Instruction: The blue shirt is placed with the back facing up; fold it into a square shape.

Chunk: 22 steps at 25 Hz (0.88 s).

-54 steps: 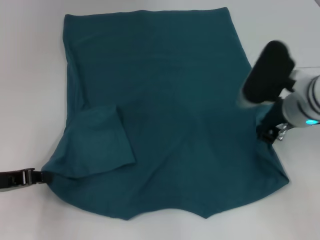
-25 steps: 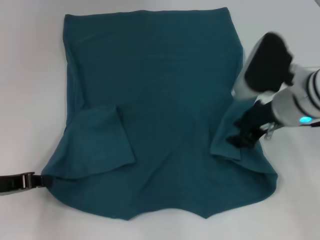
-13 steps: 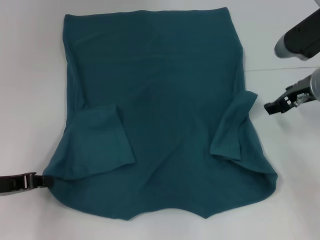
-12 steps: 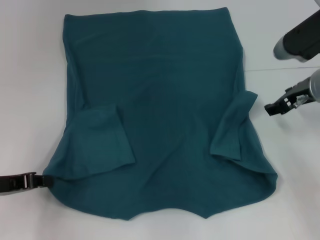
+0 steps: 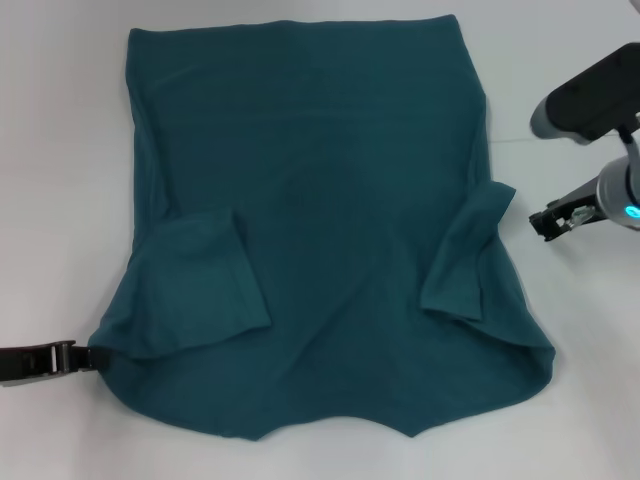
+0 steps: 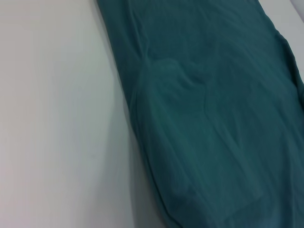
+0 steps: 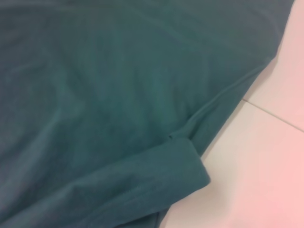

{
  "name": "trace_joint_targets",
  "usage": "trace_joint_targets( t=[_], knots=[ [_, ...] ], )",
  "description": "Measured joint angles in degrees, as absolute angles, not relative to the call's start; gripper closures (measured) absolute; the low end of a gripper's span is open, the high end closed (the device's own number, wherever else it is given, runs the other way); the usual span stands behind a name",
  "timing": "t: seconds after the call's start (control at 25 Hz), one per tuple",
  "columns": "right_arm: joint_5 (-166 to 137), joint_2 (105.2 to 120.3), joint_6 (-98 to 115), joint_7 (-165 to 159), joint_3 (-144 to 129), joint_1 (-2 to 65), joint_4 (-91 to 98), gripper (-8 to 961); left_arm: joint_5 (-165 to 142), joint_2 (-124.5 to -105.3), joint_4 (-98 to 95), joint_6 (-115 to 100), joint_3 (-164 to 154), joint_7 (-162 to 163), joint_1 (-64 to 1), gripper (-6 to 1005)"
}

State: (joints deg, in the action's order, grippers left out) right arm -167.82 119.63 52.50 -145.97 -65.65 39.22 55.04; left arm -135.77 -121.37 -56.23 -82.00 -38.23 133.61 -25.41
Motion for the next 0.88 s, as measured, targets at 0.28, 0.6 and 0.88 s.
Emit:
trace_joint_targets(
  t=[0.28,0.6,0.88],
  knots=[
    [-167.8,119.66,45.0,-146.0,-66.0,42.3,47.0,801,-135.8,-121.37,-56.2,-82.0,-38.2,133.6,-25.5,996],
    [-167.7,119.86,40.8,-145.2,-66.1,44.7,41.9,954,-135.8,-121.55,-56.3,-82.0,-38.2,133.6,-25.4,997],
    [-165.1,120.14,38.0,-144.3,-68.2,46.0,38.8,954,-135.8,-121.63,-56.3,-82.0,-38.2,133.5,-25.3,996]
  ],
)
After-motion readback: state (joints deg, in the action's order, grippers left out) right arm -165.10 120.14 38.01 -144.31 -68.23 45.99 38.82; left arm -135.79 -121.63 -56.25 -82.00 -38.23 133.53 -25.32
